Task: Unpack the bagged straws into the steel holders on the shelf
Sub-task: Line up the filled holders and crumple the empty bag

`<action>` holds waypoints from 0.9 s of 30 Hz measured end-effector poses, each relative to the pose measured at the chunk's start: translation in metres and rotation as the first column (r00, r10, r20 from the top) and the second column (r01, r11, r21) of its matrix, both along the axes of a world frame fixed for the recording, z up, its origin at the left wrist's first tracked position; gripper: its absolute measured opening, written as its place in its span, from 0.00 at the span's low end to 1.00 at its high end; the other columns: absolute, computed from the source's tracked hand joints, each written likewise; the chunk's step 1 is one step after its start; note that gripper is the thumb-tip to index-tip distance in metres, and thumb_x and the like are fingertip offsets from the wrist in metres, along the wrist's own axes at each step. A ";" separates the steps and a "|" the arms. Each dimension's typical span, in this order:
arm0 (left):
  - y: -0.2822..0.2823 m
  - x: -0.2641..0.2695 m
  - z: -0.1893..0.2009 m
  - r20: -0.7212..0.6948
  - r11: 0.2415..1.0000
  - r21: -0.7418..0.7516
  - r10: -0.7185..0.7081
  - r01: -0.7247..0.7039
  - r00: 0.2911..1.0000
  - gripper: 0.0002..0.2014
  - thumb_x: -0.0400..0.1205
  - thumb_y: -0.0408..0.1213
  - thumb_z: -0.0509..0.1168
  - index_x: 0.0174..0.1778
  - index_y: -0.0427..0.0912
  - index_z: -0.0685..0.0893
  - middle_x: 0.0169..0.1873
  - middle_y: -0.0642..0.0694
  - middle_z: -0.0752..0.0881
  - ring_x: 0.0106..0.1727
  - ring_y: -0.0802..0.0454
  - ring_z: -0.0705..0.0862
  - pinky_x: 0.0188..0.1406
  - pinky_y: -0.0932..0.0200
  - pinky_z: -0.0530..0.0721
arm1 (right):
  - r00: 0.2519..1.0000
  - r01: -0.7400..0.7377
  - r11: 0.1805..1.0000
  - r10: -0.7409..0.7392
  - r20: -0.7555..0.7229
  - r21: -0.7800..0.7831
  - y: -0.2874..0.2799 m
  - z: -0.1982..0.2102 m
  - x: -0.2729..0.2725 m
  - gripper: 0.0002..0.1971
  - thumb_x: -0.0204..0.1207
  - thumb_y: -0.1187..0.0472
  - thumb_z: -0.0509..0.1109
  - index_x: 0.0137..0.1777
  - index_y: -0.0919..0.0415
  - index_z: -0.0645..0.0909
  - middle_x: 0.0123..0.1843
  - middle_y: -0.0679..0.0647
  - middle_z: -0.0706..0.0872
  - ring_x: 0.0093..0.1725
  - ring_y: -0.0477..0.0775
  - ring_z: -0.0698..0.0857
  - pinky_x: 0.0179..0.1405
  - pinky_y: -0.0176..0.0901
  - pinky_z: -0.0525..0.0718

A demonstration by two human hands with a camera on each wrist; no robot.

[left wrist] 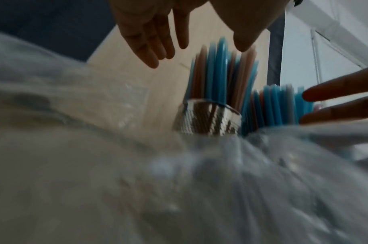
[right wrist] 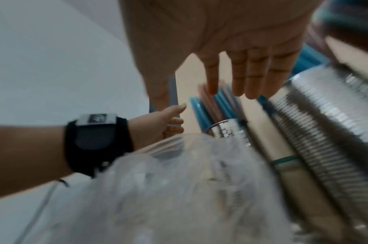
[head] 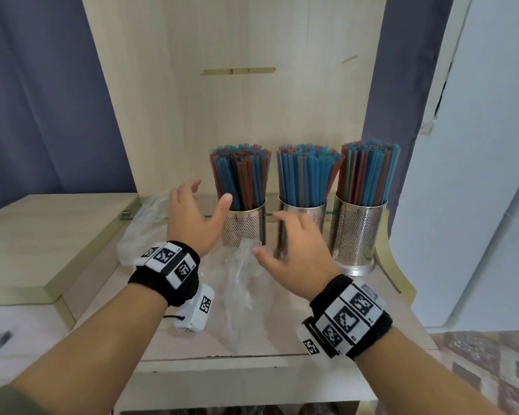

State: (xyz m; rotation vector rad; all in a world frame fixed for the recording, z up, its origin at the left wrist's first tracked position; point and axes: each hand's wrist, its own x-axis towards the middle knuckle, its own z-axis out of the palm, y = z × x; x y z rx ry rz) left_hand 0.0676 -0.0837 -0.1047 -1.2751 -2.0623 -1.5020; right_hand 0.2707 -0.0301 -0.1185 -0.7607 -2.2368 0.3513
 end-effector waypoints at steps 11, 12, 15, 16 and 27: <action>-0.059 -0.063 0.000 -0.085 0.874 -0.443 0.178 -0.197 0.980 0.35 0.73 0.54 0.74 0.73 0.42 0.73 0.70 0.36 0.73 0.73 0.36 0.69 0.73 0.46 0.66 | 0.563 -0.203 0.958 0.284 0.776 -0.203 -0.023 -0.022 -0.048 0.57 0.61 0.31 0.79 0.85 0.38 0.48 0.88 0.51 0.49 0.86 0.61 0.54 0.81 0.70 0.60; -0.062 -0.057 -0.004 -0.110 0.907 -0.392 0.122 -0.156 0.986 0.32 0.73 0.52 0.75 0.70 0.42 0.75 0.66 0.39 0.76 0.68 0.39 0.74 0.69 0.48 0.70 | 0.544 -0.171 0.952 0.305 0.781 -0.252 -0.022 -0.025 -0.049 0.56 0.62 0.34 0.81 0.85 0.40 0.51 0.87 0.52 0.55 0.85 0.61 0.59 0.80 0.67 0.64; -0.074 -0.030 -0.017 -0.004 0.918 -0.355 -0.192 0.178 0.981 0.26 0.71 0.53 0.76 0.61 0.47 0.79 0.50 0.51 0.82 0.50 0.56 0.82 0.51 0.61 0.79 | 0.565 -0.119 0.947 0.311 0.765 -0.298 -0.019 -0.025 -0.050 0.46 0.67 0.46 0.82 0.83 0.46 0.62 0.79 0.54 0.71 0.77 0.59 0.72 0.75 0.54 0.72; -0.077 -0.020 -0.021 0.041 0.875 -0.393 -0.290 0.282 0.956 0.27 0.68 0.59 0.75 0.59 0.50 0.80 0.49 0.55 0.83 0.49 0.61 0.82 0.47 0.67 0.78 | 0.586 -0.120 0.950 0.302 0.752 -0.287 -0.017 -0.022 -0.050 0.41 0.69 0.50 0.81 0.81 0.49 0.66 0.76 0.54 0.74 0.74 0.58 0.75 0.71 0.50 0.75; -0.081 0.002 -0.037 0.062 0.781 -0.348 -0.533 0.519 0.844 0.46 0.61 0.53 0.84 0.73 0.63 0.67 0.65 0.63 0.76 0.66 0.65 0.78 0.63 0.62 0.78 | 0.886 -0.462 0.645 0.360 -0.291 -0.609 -0.030 0.018 -0.038 0.14 0.79 0.69 0.71 0.58 0.50 0.78 0.35 0.56 0.83 0.33 0.56 0.82 0.41 0.55 0.85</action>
